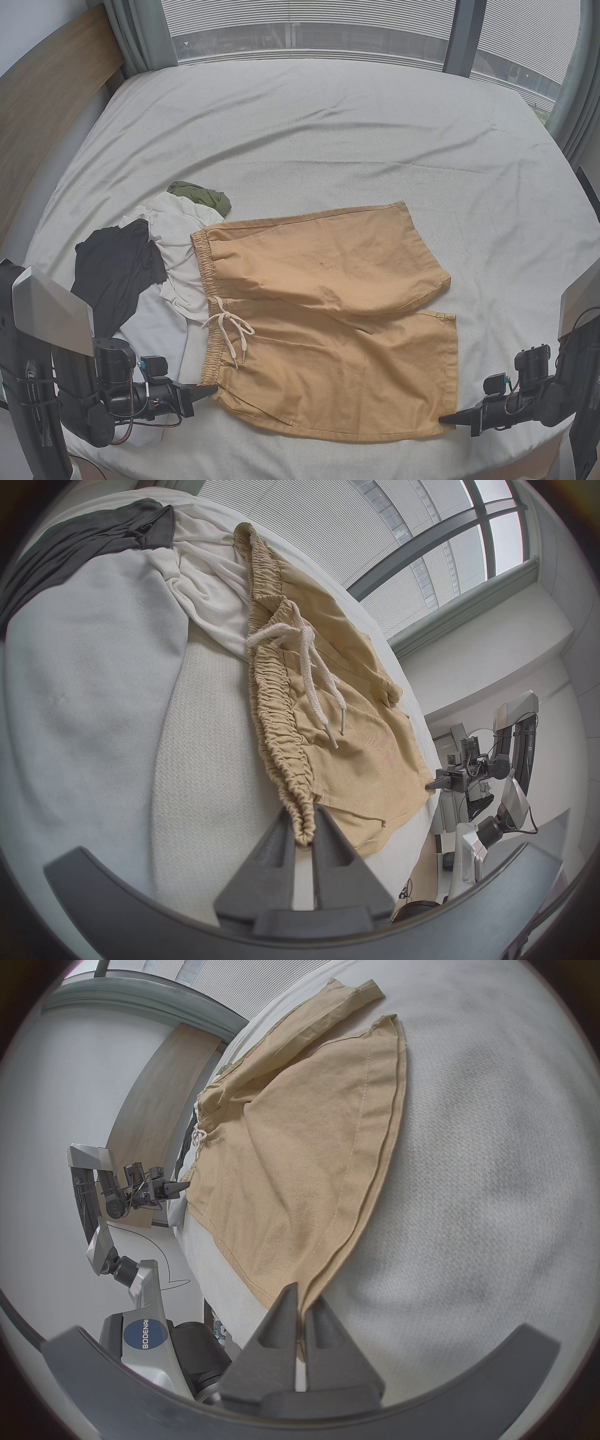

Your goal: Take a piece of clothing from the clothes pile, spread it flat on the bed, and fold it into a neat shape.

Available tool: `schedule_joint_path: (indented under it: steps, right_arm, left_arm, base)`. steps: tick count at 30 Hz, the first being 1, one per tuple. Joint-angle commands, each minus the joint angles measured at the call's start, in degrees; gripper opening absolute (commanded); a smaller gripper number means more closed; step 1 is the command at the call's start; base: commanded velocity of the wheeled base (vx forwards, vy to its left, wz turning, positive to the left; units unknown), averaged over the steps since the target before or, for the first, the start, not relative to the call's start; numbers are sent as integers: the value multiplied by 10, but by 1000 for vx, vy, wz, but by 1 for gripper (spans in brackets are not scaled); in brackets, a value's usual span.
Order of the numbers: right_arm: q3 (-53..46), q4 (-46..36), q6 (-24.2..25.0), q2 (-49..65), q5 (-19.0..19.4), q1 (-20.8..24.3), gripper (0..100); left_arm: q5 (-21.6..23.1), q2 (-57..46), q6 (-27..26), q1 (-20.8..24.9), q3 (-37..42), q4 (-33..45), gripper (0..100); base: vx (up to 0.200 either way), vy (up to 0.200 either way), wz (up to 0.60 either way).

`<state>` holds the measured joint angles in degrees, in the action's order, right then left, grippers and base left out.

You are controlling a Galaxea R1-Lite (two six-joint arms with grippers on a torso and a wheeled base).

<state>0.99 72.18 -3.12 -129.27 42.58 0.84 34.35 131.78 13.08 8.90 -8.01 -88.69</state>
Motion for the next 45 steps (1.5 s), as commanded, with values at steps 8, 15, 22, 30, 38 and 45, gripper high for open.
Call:
schedule_joint_path:
  steps: [8, 15, 22, 30, 38, 45]
  right_arm:
    - [-10, -32, -12, 2, 0, -1, 100]
    - [-10, -79, -82, 3, 0, -12, 100]
    - [-10, -64, -79, 0, 0, -15, 0]
    - [-10, -50, -77, -1, 0, -15, 0]
    - [-10, -62, -63, 9, 1, -9, 0]
    - [-10, -138, -66, 68, 1, -6, 0]
  left_arm:
    - [-1, 1, -7, 0, -1, -1, 0]
    - [-1, 2, -7, 0, -2, -1, 0]
    - [-1, 2, -7, 0, -3, -1, 0]
    - [-1, 2, -7, 0, -2, -1, 0]
    - [1, -5, -6, 6, 19, -1, 0]
    - [26, -35, -7, 4, 68, -1, 0]
  base:
    - [0, 0, 0]
    - [0, 0, 0]
    - [0, 0, 0]
    - [0, 0, 0]
    - [0, 0, 0]
    - [0, 0, 0]
